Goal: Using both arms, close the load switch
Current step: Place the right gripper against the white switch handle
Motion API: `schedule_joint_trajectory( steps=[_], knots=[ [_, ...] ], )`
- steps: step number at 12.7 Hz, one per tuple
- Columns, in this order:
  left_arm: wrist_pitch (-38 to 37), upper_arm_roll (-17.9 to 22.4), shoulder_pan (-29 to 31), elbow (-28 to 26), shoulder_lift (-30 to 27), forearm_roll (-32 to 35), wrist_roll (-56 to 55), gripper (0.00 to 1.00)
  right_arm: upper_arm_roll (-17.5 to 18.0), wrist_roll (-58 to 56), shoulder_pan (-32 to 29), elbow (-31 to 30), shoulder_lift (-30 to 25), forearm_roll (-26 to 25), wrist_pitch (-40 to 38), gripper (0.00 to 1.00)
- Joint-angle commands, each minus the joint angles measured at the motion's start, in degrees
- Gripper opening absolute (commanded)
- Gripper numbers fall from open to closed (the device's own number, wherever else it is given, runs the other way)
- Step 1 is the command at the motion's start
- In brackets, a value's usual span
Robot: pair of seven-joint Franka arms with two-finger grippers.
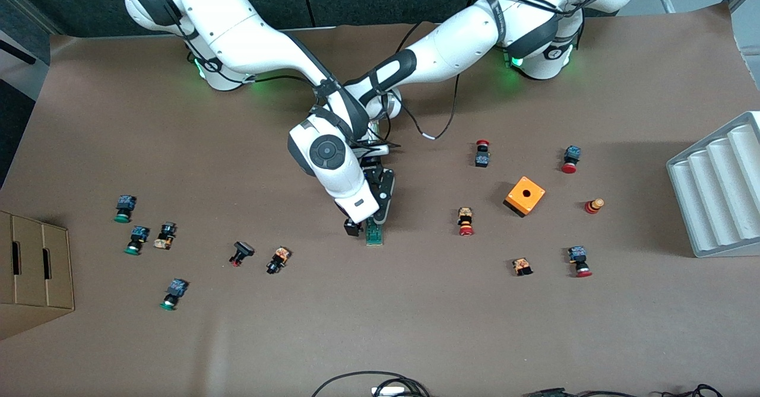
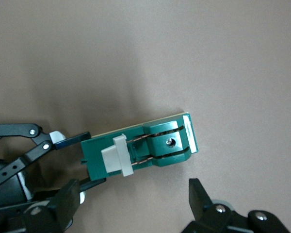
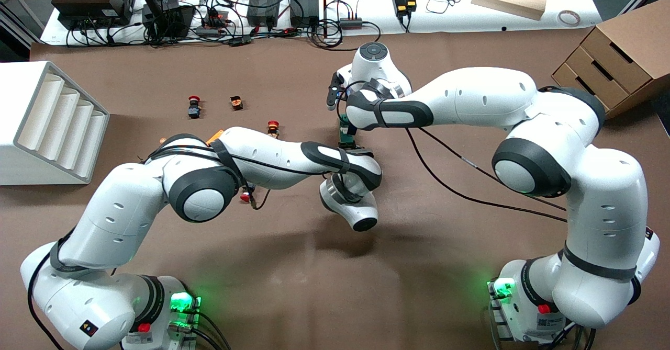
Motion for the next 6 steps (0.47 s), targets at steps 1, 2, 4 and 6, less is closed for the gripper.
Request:
schedule_joint_trajectory(
  steps=[1, 2, 4, 6],
  knots=[
    [-0.7, 0.4, -0.9, 1.1, 1.1, 0.9, 1.0, 0.28, -0.5, -0.2, 0.5, 1.3, 1.8, 0.8, 2.7, 1.0],
    [-0.7, 0.4, -0.9, 1.1, 1.1, 0.9, 1.0, 0.28, -0.5, -0.1, 0.6, 1.3, 2.2, 0.8, 3.4, 1.0],
    [-0.7, 0.4, -0.9, 1.1, 1.1, 0.9, 1.0, 0.28, -0.5, -0.2, 0.6, 1.3, 2.9, 0.7, 4.6, 1.0],
    [-0.8, 0.4, -0.9, 1.1, 1.1, 0.9, 1.0, 0.28, -0.5, -0.3, 0.6, 1.3, 3.5, 0.7, 5.8, 1.0]
  ],
)
